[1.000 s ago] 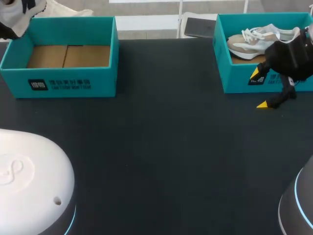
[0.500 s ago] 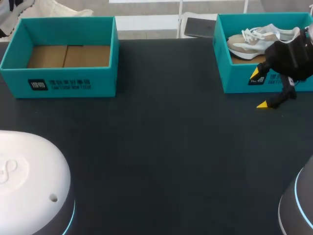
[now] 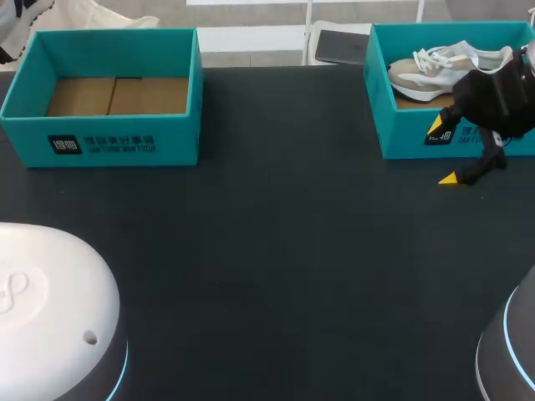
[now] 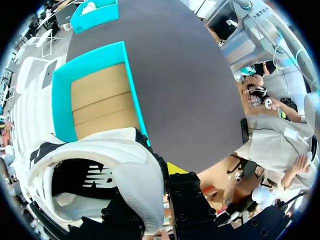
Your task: Take the shoe out of the shoebox, open the shoe tongue, remove and reinsert the insole, then place the shoe into the shoebox
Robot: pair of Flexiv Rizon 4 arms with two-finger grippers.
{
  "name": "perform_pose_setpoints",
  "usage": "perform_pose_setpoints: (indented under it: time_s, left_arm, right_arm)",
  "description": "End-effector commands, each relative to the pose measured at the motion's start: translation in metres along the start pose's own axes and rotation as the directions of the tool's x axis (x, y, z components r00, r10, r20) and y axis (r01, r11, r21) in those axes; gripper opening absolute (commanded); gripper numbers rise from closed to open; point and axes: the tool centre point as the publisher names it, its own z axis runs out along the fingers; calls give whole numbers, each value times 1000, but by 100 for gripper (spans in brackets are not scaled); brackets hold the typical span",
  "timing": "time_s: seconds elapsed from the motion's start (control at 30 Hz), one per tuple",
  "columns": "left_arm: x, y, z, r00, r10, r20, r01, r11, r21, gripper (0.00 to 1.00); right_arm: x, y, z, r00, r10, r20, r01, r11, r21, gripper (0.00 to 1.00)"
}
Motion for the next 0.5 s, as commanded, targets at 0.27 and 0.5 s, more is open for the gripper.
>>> perform_pose_setpoints:
  time_s: [0.27, 0.5]
  left_arm:
    - [-6, 21, 6, 691, 714, -117, -713, 644, -279, 0]
    - [-20, 33, -27, 435, 882, -181, -882, 377, -282, 0]
  right_arm:
    - [-1, 1, 1, 1000, 1, -1, -1, 1000, 5, 100]
    - [-1, 1, 1, 1000, 1, -1, -1, 1000, 5, 100]
